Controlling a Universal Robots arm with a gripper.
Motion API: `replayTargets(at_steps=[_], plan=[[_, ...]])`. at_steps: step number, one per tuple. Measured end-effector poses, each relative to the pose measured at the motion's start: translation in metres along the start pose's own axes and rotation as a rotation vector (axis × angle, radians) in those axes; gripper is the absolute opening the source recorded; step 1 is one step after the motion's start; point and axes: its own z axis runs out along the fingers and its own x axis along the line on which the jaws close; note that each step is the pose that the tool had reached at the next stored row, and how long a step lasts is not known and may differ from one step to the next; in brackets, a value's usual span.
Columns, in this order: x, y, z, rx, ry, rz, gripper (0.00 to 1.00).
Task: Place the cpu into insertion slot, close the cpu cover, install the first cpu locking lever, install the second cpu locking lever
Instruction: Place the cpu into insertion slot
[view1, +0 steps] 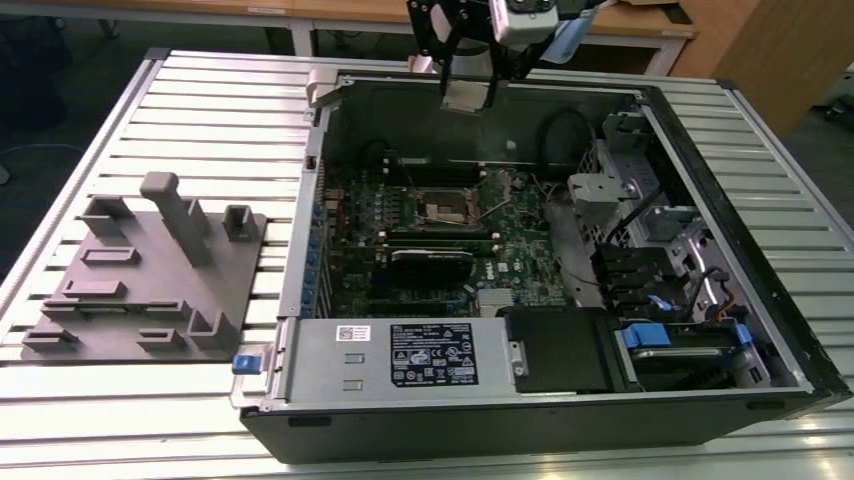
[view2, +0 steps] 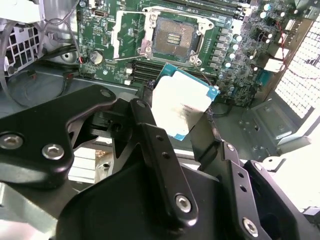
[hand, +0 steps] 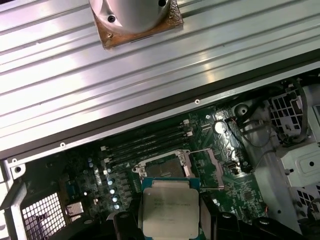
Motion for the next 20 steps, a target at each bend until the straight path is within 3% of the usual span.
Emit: replayTargets(at_steps=[20], plan=[[0.0000,0.0000,0.0000,-0.0011,-0.0054,0.060,0.54]])
